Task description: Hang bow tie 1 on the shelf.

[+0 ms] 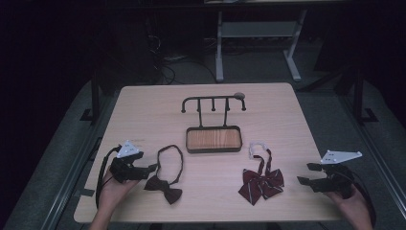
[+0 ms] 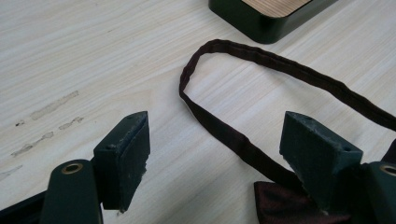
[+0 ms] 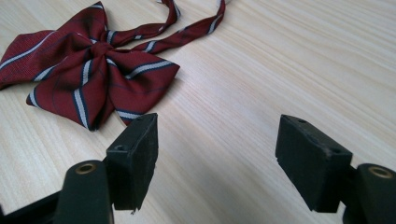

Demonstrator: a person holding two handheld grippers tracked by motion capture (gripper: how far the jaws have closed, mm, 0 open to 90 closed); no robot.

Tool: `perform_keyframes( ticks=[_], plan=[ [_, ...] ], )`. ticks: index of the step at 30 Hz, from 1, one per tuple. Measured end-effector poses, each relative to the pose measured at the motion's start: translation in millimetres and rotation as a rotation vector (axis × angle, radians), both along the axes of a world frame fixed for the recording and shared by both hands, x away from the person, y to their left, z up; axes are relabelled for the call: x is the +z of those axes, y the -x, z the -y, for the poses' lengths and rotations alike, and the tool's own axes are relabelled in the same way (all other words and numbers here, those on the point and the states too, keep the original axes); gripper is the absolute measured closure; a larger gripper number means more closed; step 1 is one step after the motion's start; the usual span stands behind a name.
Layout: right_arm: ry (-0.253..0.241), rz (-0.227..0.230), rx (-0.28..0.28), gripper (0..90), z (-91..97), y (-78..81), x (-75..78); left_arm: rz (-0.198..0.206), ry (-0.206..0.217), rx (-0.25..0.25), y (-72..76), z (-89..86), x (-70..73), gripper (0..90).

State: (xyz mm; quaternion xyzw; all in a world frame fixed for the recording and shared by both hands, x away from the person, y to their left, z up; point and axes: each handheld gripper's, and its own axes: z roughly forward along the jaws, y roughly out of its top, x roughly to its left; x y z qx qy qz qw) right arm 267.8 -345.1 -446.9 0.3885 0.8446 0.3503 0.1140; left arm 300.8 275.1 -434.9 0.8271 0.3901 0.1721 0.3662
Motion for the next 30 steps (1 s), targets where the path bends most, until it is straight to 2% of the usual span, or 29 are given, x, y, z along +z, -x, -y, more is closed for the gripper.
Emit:
perform_keyframes(
  ticks=[3,8,12,19,25,30],
  plan=[
    [0.013,-0.001,0.010,29.6,-4.1,-2.0,0.1,0.005,-0.012,0.004,1.8,-2.1,0.6,24.8],
    [0.021,-0.005,0.031,29.6,-11.3,-0.5,1.7,0.001,0.001,0.016,2.4,-4.9,0.7,24.8],
    [0.042,0.008,0.049,28.4,-18.7,0.7,5.9,0.004,-0.006,0.004,3.4,-3.2,0.3,24.8],
    [0.060,-0.016,0.073,27.6,-27.0,-2.1,6.6,0.005,-0.014,-0.010,3.0,-0.8,0.6,24.8],
    [0.083,0.010,0.101,26.0,-38.4,-7.2,15.1,0.004,0.006,-0.011,5.2,-1.2,1.0,24.7],
    [0.083,0.003,0.140,24.3,-53.2,-13.5,26.2,0.017,0.014,-0.004,6.5,-1.5,3.8,24.7]
  ],
)
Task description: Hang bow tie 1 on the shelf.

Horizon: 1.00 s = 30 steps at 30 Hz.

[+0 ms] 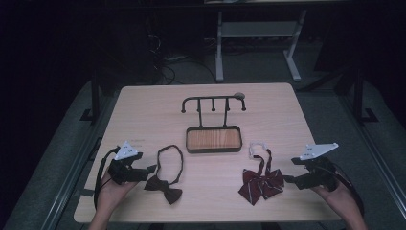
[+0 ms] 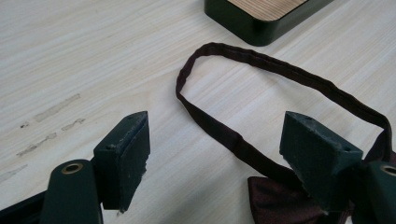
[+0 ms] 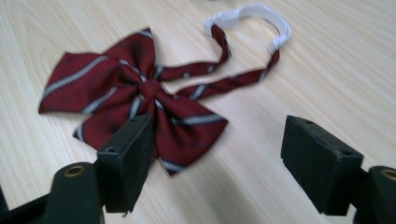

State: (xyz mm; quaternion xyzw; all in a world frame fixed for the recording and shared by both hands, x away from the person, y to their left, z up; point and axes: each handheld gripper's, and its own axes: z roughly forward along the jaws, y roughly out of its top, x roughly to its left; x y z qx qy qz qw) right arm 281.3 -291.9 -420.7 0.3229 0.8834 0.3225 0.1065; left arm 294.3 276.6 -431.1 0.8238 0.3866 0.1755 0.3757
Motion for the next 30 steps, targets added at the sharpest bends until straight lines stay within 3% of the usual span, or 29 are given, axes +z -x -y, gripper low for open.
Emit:
perform_keyframes(
  ticks=[3,11,17,20,30],
  plan=[
    [0.008,-0.020,0.021,23.8,-6.7,-4.7,4.2,-0.004,0.006,0.005,-0.5,-1.8,-0.7,24.8],
    [0.059,-0.020,0.053,21.8,-23.1,-16.2,6.5,0.001,-0.008,0.002,-0.4,-1.2,-0.5,24.8],
    [0.050,-0.042,0.072,18.4,-30.1,-24.8,9.9,0.000,-0.016,0.003,-0.3,-1.4,-0.5,24.8],
    [0.050,-0.028,0.076,19.9,-32.3,-26.6,13.5,0.003,-0.016,0.008,-0.4,-1.0,0.0,24.8],
    [0.093,-0.074,0.069,24.5,-36.1,-42.2,12.5,0.004,-0.024,-0.001,-1.0,0.5,-0.9,24.9]
  ],
)
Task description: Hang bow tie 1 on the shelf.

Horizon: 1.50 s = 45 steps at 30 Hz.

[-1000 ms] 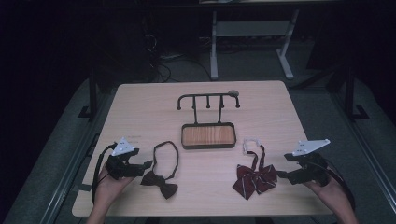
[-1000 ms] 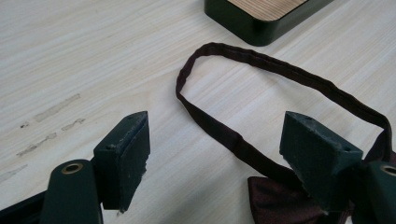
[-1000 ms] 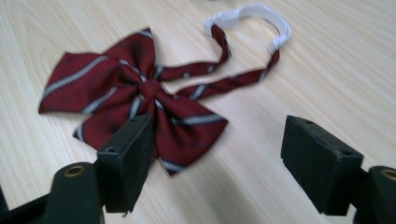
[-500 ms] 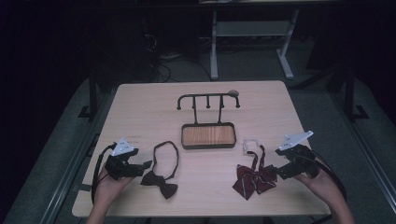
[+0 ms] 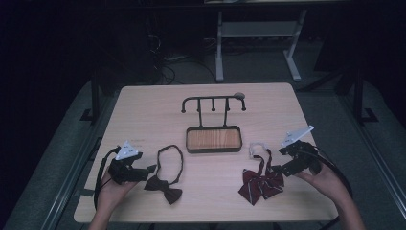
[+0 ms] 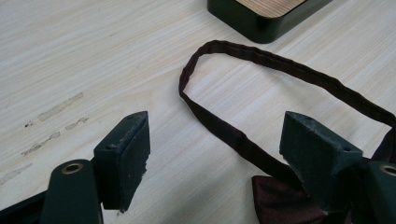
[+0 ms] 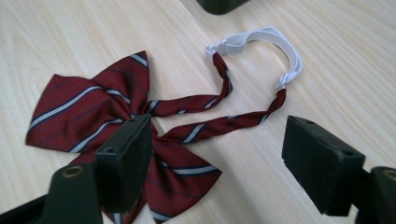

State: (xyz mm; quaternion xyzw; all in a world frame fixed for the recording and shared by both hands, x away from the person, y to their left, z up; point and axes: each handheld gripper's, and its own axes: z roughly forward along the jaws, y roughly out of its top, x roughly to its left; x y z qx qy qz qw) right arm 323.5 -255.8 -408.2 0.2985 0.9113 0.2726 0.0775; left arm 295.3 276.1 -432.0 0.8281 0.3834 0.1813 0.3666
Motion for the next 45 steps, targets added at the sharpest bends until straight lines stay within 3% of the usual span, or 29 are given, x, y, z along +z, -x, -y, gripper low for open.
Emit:
perform_keyframes(
  ticks=[3,12,17,26,45],
  plan=[
    [0.006,-0.016,-0.001,30.7,-3.1,-6.7,0.2,0.002,0.004,0.001,-0.1,-0.4,0.1,24.9],
    [0.063,-0.039,-0.012,35.6,-17.4,-24.6,2.6,0.009,-0.002,-0.011,0.6,1.4,0.1,24.9],
    [0.027,-0.068,-0.042,38.6,-18.2,-34.9,1.7,0.008,0.001,-0.009,0.5,1.1,0.0,24.9],
    [0.038,-0.087,-0.050,45.4,-22.4,-50.9,0.2,0.005,0.001,-0.010,0.7,2.1,-0.4,24.9],
    [0.168,-0.145,-0.111,55.2,-34.1,-79.3,-15.8,-0.004,0.003,-0.014,0.0,1.6,-0.6,24.9]
  ],
)
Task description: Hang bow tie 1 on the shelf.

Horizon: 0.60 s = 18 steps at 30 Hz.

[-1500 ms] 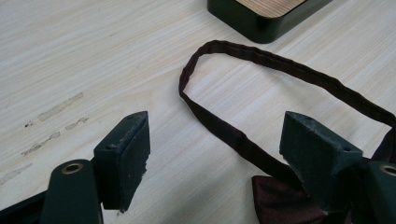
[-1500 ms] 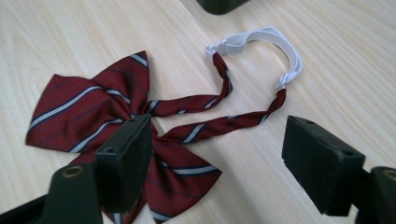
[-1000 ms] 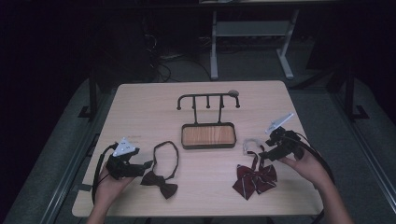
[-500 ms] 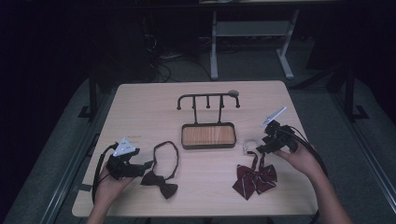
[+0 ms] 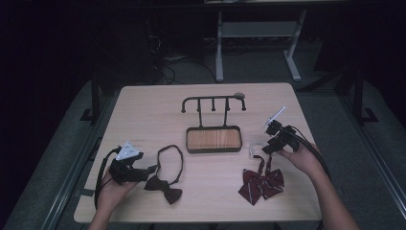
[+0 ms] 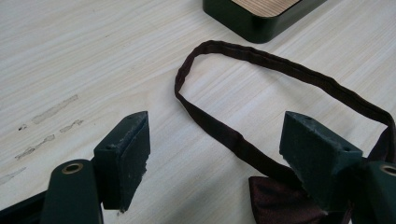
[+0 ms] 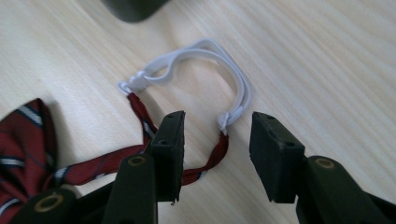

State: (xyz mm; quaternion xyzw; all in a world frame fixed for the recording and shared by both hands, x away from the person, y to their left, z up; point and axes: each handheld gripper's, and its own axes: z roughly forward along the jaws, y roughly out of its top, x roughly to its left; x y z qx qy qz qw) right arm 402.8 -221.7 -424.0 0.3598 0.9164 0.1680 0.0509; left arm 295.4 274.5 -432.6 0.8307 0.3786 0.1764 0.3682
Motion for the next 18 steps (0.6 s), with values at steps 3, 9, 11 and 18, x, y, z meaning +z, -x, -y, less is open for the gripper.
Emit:
perform_keyframes(
  ticks=[3,9,11,18],
  plan=[
    [0.017,-0.013,-0.018,56.2,1.0,-2.8,-3.9,0.000,0.000,0.000,0.0,0.0,-0.1,24.9],
    [0.027,-0.031,-0.028,58.8,2.1,-6.1,-8.7,-0.002,-0.008,-0.004,-0.1,0.3,-0.1,24.9],
    [0.027,-0.033,-0.031,59.9,2.1,-6.6,-9.3,0.000,-0.007,-0.004,0.1,0.3,0.3,24.9],
    [0.051,-0.034,-0.030,63.5,0.5,-8.0,-12.0,0.002,-0.007,-0.004,-0.3,0.8,-0.5,24.9]
  ],
)
